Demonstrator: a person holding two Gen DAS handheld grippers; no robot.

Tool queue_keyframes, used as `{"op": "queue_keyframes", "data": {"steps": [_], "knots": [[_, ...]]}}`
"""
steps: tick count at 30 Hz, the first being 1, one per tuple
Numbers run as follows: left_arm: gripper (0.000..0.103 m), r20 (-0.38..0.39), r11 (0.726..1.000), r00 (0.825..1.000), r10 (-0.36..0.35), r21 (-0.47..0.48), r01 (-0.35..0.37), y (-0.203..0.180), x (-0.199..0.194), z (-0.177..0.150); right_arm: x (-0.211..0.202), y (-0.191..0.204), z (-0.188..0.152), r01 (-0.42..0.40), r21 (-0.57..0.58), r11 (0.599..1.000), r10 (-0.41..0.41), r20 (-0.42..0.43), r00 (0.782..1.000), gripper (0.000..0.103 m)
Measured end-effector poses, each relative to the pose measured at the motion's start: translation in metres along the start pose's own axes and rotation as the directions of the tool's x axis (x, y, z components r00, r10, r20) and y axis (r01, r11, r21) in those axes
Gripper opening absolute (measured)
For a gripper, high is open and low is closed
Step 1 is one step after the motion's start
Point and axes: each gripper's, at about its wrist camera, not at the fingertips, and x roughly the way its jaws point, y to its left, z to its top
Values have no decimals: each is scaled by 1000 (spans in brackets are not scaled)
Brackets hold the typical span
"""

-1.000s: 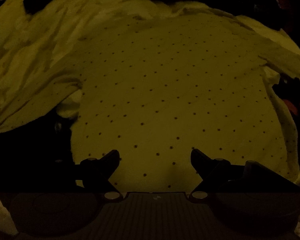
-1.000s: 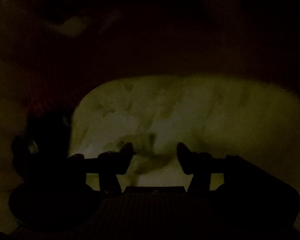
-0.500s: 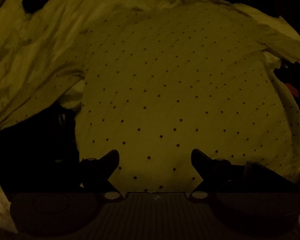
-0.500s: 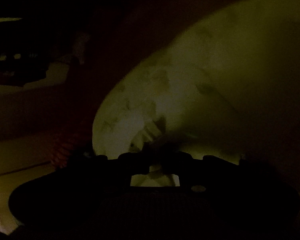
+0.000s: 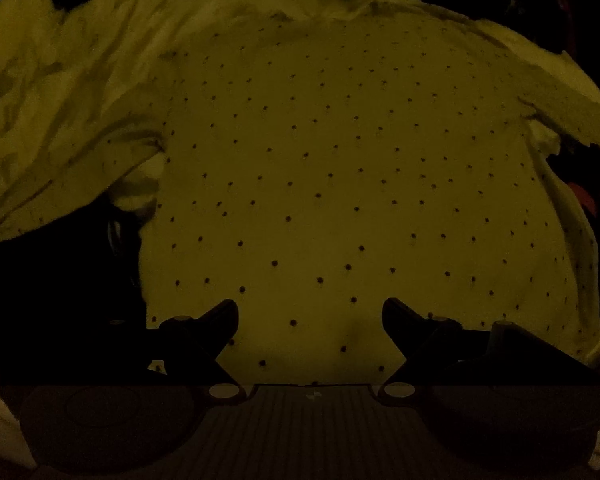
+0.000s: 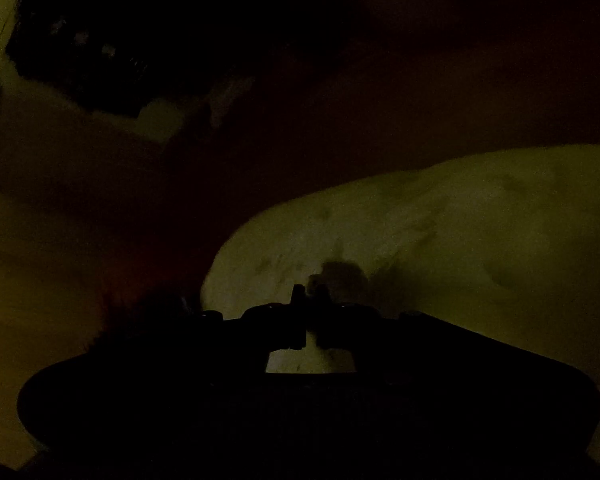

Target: Fold large clothes

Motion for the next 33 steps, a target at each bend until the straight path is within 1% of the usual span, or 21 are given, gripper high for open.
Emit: {"op": "queue_keyframes", "data": {"steps": [1,2,3,5,6,7,9,11,12,13,15,17,19,20,21,24,27,29,31,32,33], "knots": [[103,1,1000,1000,-3,-15,3,4,1,0,0,12,-6,0,-58,998,-1,-11,1000,6],[103,2,999,1000,-8,-32,8,8,2,-1,2,28,-15,-5,-149,989,1,-25,1000,6],[103,-3,999,1000,-10,-51,10,12,3,-1,3,46,-27,-8,-246,969,-1,-38,999,6],[103,-3,996,1000,-12,-89,12,20,5,0,8,82,-56,-52,-409,911,19,-85,996,6],[103,-1,994,1000,-8,-105,8,24,6,0,7,98,-74,-94,-462,882,42,-123,991,6],[103,0,993,1000,-2,-116,2,28,7,0,7,115,-96,-153,-496,855,73,-177,981,6],[103,2,992,1000,25,-125,-24,36,8,1,9,143,-141,-259,-520,814,115,-293,949,6],[103,5,991,999,51,-122,-50,42,7,1,9,168,-196,-368,-505,781,160,-407,899,6],[103,9,990,998,58,-127,-57,46,6,0,10,179,-226,-422,-480,769,182,-469,864,6],[103,13,989,998,61,-136,-58,51,5,0,15,189,-246,-456,-449,768,199,-510,837,6],[103,17,984,998,67,-169,-63,62,4,-1,22,200,-303,-509,-370,777,213,-606,767,6],[103,13,976,997,71,-207,-67,74,4,-4,29,206,-360,-520,-345,782,191,-661,726,6],[103,10,967,997,76,-243,-71,87,5,-6,36,209,-409,-526,-323,787,160,-717,679,6],[103,10,962,997,80,-261,-75,95,6,-8,37,210,-435,-528,-328,784,139,-735,663,6],[103,7,958,996,84,-275,-79,101,7,-9,32,210,-454,-532,-341,775,120,-747,654,6],[103,-3,947,996,90,-310,-87,120,13,-12,30,213,-514,-554,-402,729,45,-780,624,6],[103,-12,936,996,92,-340,-90,134,19,-11,25,208,-551,-564,-410,717,1,-808,590,6],[103,-8,927,997,82,-365,-80,139,20,-13,14,195,-577,-570,-416,709,-27,-823,568,6],[103,-3,919,997,71,-388,-66,146,23,-8,22,195,-595,-578,-424,698,-49,-833,552,7],[103,1,916,998,66,-397,-60,149,25,-4,27,194,-602,-582,-424,694,-65,-842,536,9],[103,4,914,998,63,-402,-56,151,27,-2,35,189,-607,-580,-436,688,-89,-844,529,13]]}}
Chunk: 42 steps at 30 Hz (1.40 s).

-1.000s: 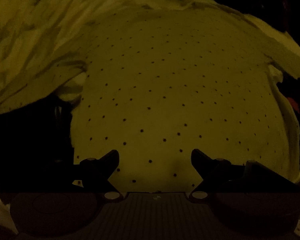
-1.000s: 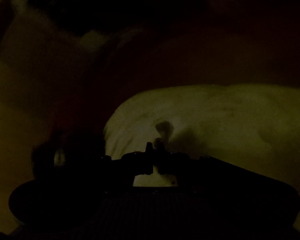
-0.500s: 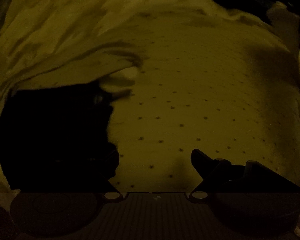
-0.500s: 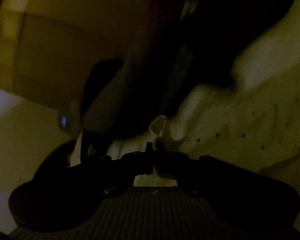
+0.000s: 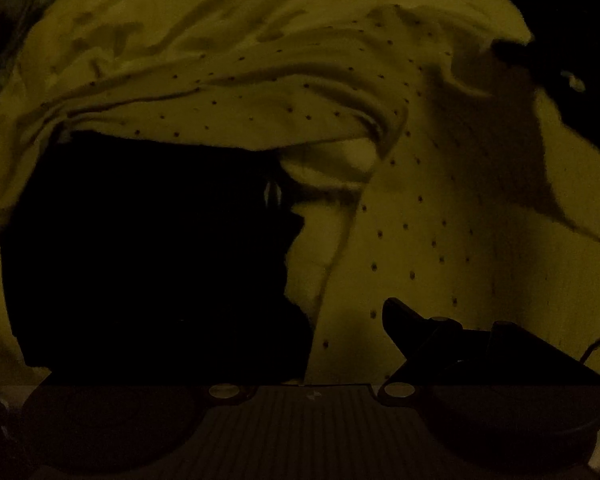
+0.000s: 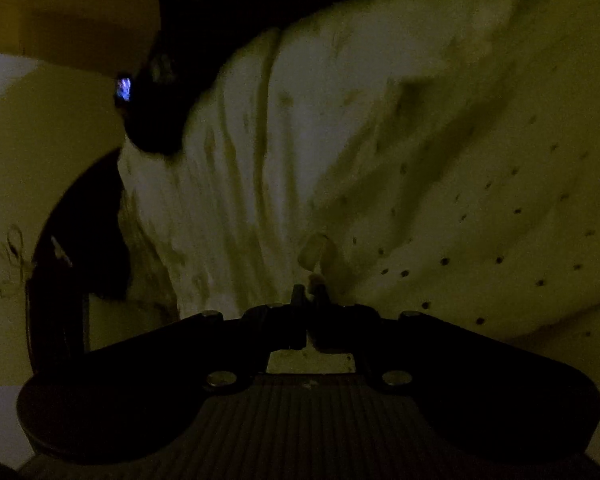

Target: Fold large clothes

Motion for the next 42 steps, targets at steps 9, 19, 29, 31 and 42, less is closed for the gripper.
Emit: {"op": "queue_keyframes", "data": {"steps": [9,19,29,31,42], "knots": [[103,79,998,995,-56,-28,59,-3,12,28,-48,-48,-5,168,-123,978,-165,35,986,61],[103,202,963,959,-197,223,151,-73,23,46,-134,-122,6,583,-231,779,-541,223,811,45],[103,14,968,998,-59,247,54,-97,104,56,-164,-174,27,664,-173,728,-645,157,748,47],[103,6,969,997,-78,235,74,-93,105,55,-168,-179,26,670,-177,721,-653,148,743,49],[103,104,994,993,-55,102,44,-58,53,33,-188,-160,0,664,-124,738,-638,192,745,66]]}}
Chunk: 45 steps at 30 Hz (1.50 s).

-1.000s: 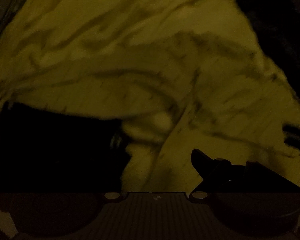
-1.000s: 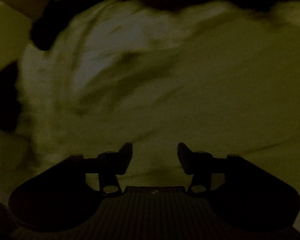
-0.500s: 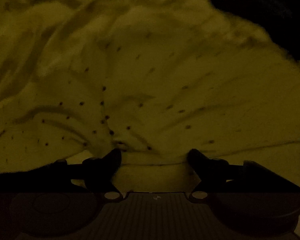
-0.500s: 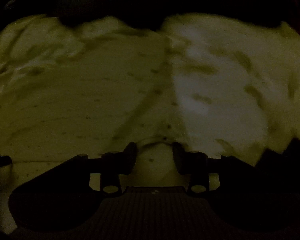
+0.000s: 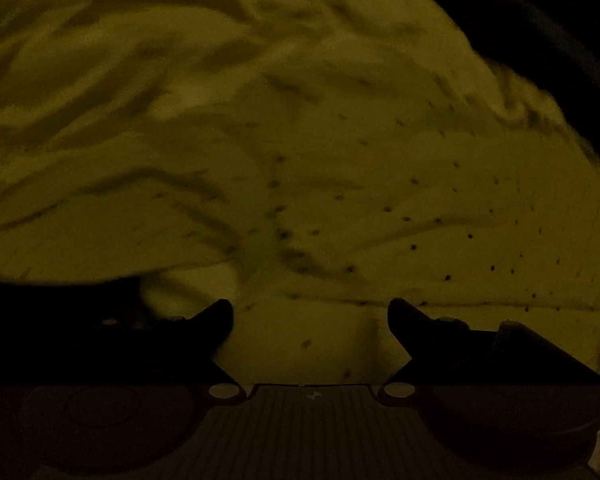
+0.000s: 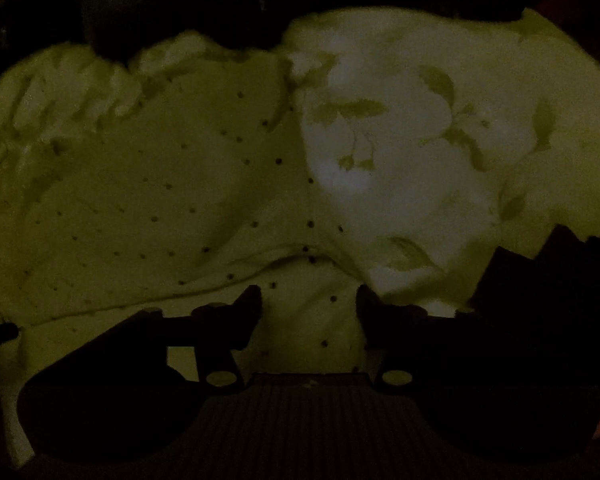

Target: Fold large clothes

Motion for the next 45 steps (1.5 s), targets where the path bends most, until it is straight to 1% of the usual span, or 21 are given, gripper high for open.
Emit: {"op": "queue_keyframes", "data": {"steps": [3,5,6,8,10,11,12,15,17,20,23,25,27,29,32,34,37,40,42,44,45], "knots": [[103,46,991,995,88,-106,-83,32,-31,-21,-15,12,-11,-47,-48,998,47,13,999,68],[103,101,970,974,201,-156,-184,57,-55,-35,-21,20,-20,-69,-70,995,69,-1,998,69],[103,133,955,956,261,-178,-236,69,-67,-39,-23,23,-26,-83,-73,994,82,-17,997,70],[103,200,913,900,387,-223,-343,94,-91,-51,-23,29,-39,-103,-78,992,99,-54,994,70],[103,224,865,845,486,-259,-429,121,-110,-60,-23,35,-51,-116,-79,990,109,-87,990,70],[103,216,843,825,522,-277,-461,136,-117,-63,-24,38,-57,-127,-79,989,119,-103,988,70],[103,208,831,816,539,-292,-474,151,-122,-66,-24,41,-60,-137,-81,987,127,-113,985,70],[103,196,822,815,545,-317,-474,184,-130,-71,-25,55,-68,-164,-108,980,149,-138,979,72],[103,218,834,818,532,-300,-462,194,-132,-71,-24,64,-70,-177,-143,974,155,-154,976,72],[103,217,874,856,470,-252,-416,202,-123,-66,-23,74,-71,-188,-186,964,157,-172,973,73],[102,194,897,885,422,-230,-378,203,-105,-62,-18,76,-72,-187,-195,963,151,-187,971,73],[92,163,900,895,414,-223,-376,201,-94,-60,-17,77,-74,-181,-203,962,142,-195,971,73],[88,147,891,891,430,-231,-392,202,-90,-59,-16,77,-75,-177,-205,963,135,-202,970,73],[68,152,884,887,437,-252,-393,204,-94,-59,-19,74,-76,-174,-199,964,133,-204,970,73],[46,170,885,893,416,-302,-355,210,-109,-58,-20,67,-77,-170,-169,971,134,-201,970,73],[43,194,884,889,414,-317,-343,211,-125,-54,-19,64,-78,-167,-151,974,134,-204,970,73],[43,254,904,896,365,-326,-276,202,-158,-44,-20,61,-78,-172,-134,976,143,-202,969,73],[43,294,950,930,223,-281,-138,170,-188,-28,-23,61,-77,-188,-120,975,162,-195,967,73],[43,304,978,950,77,-209,-12,129,-198,-17,-25,61,-76,-196,-111,974,173,-191,966,73],[43,298,979,952,-71,-163,124,90,-201,-9,-26,60,-75,-204,-97,974,184,-189,965,73],[43,286,969,946,-151,-148,200,67,-199,-6,-27,60,-74,-207,-91,974,188,-186,965,73]]}}
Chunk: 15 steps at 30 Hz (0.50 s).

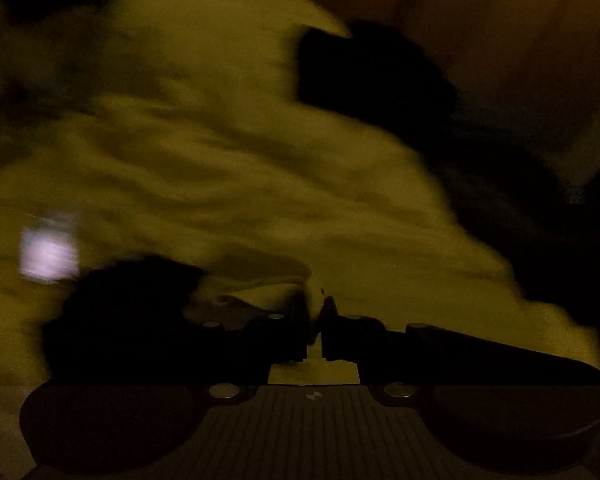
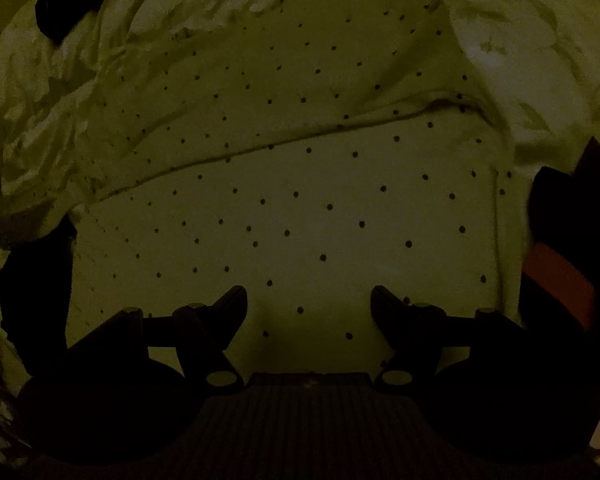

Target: Fold large clothes

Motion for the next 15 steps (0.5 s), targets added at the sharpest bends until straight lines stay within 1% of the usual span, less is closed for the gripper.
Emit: {"op": "queue_keyframes", "data": {"steps": [1,2,3,5,6,7,8,9,10,11,12,13,14,15], "knots": [[43,-30,997,997,-72,-6,72,-21,8,-3,-2,-1,1,-4,7,1000,4,5,1000,73],[43,-57,991,989,-133,-12,133,-42,18,-6,-4,-2,1,-9,16,1000,9,11,1000,73],[43,-76,984,981,-179,-11,178,-62,29,-11,-6,-5,2,-14,24,1000,13,17,1000,73],[44,-126,974,966,-226,-3,228,-96,54,-16,-12,-10,1,-20,41,999,19,33,999,73],[44,-150,967,955,-255,-16,256,-111,67,-19,-16,-13,1,-21,50,999,19,39,999,73],[45,-164,958,944,-285,-35,283,-123,80,-22,-19,-17,0,-19,61,998,16,43,999,73],[49,-190,953,934,-303,-42,301,-136,95,-26,-22,-21,-1,-16,71,997,13,48,999,73],[50,-234,957,929,-288,-26,290,-147,109,-31,-24,-26,-2,-12,83,996,8,54,998,73],[61,-272,963,926,-260,0,271,-155,123,-38,-27,-31,-4,-7,99,995,1,59,998,73],[84,-300,967,925,-231,35,253,-163,135,-45,-28,-36,-5,-2,111,994,-4,61,998,73],[97,-324,968,924,-203,78,240,-167,146,-52,-29,-40,-5,4,121,993,-11,62,998,73],[103,-348,969,922,-169,114,220,-166,155,-60,-30,-43,-6,11,130,991,-20,66,998,73],[103,-373,971,920,-123,148,189,-165,162,-67,-31,-45,-6,16,136,991,-26,69,997,73],[103,-383,970,919,-96,172,173,-161,165,-74,-31,-48,-5,17,141,990,-27,73,997,73]]}}
